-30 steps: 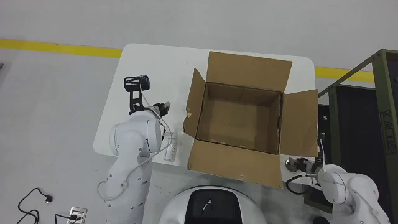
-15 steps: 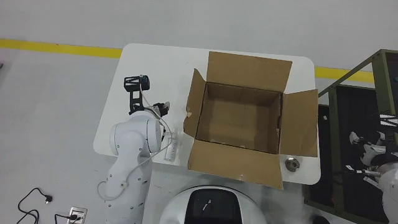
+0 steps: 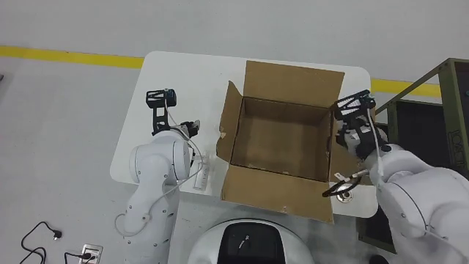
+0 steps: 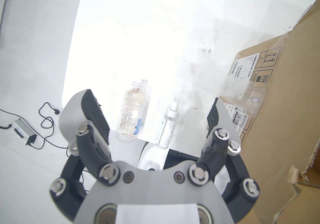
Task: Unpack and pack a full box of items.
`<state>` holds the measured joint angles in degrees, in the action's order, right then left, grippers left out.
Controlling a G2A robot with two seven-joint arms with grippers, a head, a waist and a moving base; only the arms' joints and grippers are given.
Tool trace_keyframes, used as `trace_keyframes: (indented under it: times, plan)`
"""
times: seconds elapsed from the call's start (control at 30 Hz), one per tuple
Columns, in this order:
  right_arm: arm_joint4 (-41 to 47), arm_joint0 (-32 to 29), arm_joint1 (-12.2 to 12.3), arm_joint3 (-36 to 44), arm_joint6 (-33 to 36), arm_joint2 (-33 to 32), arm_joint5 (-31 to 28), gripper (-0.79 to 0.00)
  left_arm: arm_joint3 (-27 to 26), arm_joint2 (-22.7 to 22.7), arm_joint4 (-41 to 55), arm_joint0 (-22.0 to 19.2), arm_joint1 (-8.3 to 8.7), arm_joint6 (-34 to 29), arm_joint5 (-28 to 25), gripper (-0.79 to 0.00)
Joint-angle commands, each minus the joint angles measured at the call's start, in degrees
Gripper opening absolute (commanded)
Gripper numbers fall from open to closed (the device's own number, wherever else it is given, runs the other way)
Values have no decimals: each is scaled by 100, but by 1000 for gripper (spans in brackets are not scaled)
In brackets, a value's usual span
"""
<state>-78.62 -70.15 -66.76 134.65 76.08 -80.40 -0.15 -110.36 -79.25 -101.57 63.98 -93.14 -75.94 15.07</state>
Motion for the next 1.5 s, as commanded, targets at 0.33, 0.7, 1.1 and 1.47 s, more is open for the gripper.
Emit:
trace_keyframes:
  times: [0.33, 0.7, 1.1, 1.47]
  plan:
    - [-1185, 351, -199, -1137, 317, 1746, 684, -785, 0, 0, 0, 0, 0, 0, 0, 0]
    - [-1185, 351, -199, -1137, 317, 1746, 684, -785, 0, 0, 0, 0, 0, 0, 0, 0]
    - [-1185, 351, -199, -1137, 317, 1746, 684, -785, 0, 0, 0, 0, 0, 0, 0, 0]
    - [-1185, 351, -199, -1137, 317, 1746, 684, -785, 0, 0, 0, 0, 0, 0, 0, 0]
